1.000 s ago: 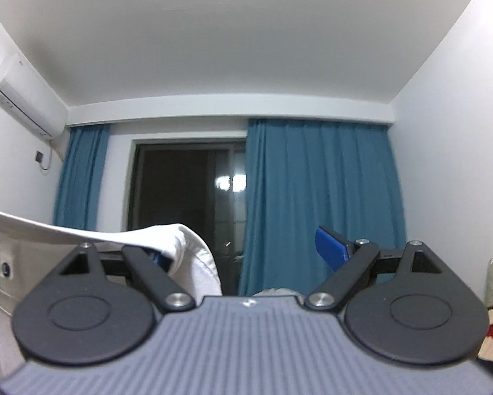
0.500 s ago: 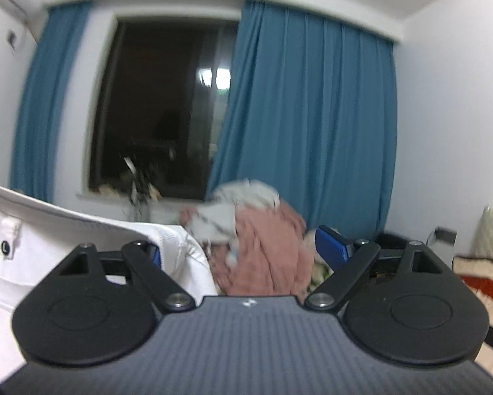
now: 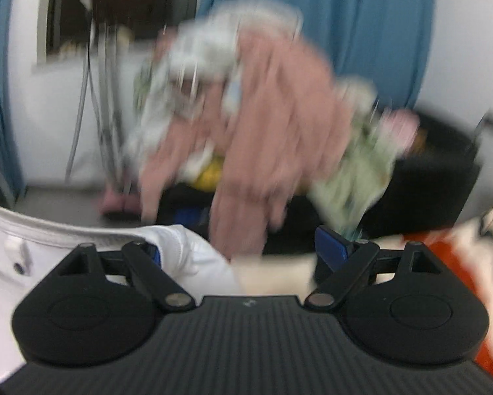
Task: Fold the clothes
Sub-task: 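Raise the shirt high with both tools and lay it flat on the bed, then open both tools and release the shirt onto the bedspread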
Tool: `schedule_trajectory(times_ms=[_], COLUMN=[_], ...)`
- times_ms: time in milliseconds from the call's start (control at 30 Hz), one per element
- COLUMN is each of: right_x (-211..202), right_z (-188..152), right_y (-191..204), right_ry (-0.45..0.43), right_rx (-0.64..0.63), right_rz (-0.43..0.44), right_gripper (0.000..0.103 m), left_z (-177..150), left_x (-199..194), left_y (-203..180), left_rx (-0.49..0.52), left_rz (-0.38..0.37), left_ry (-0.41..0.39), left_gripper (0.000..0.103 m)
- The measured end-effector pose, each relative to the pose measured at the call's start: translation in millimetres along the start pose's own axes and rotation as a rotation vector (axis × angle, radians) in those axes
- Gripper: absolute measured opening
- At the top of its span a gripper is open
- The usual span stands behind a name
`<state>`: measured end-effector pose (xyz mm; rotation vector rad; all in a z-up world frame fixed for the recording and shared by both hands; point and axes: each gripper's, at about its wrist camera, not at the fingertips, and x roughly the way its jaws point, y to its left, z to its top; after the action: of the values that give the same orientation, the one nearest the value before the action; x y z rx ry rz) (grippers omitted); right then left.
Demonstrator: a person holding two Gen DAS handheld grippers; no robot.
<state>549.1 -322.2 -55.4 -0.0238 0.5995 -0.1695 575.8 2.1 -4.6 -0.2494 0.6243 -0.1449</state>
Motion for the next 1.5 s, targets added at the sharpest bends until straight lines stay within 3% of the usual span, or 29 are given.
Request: schedule_trajectory(times_ms=[67, 200, 300, 400, 533, 733, 967, 1200, 1367, 1500], right_x=[31, 57, 61, 52, 38, -27, -121, -248, -338, -388], right_z=[-5, -1, 3, 9, 13, -12, -60, -120, -161, -193], right_y=[6, 23, 35, 42, 47, 52, 54, 38, 27, 18], right_ry=[0.118, 0.28, 0.377, 0.41, 0.349, 0.104, -0.068, -0.183, -0.225, -0.232], right_rx=[-0.014, -0.134, -0.191, -0.17, -0.126, -0.053, -0.001, 0.054, 0.065, 0.078], right_rz=[0.047, 0.16, 0.242, 0.308, 0.313, 0.277, 0.267, 0.243, 0.245, 0.264], right_gripper=[0.087, 0.087, 0.087, 0.087, 0.087, 0.087, 0.087, 0.087, 0.087, 0.087], left_z=[-8, -5, -8, -5, 4, -9, -57, -144, -212, -258], left_x=[53, 120, 133, 120, 78, 3, -77, -221, -319, -372], left_y=[3, 3, 2, -8, -12, -11, -21, -13, -20, -16], left_rx=[0.053, 0.156, 0.185, 0.242, 0.278, 0.263, 0.295, 0.233, 0.218, 0.188], left_rz=[0.007, -0.033, -0.071, -0.091, -0.088, -0.126, -0.135, -0.134, -0.108, -0.084], left_ry=[0.09, 0.288, 0.476, 0.573, 0.444, 0.194, 0.064, -0.083, -0.13, -0.121], left_gripper=[0.079, 0.085, 0.091, 0.095, 0.101, 0.101, 0.101, 0.101, 0.1, 0.1])
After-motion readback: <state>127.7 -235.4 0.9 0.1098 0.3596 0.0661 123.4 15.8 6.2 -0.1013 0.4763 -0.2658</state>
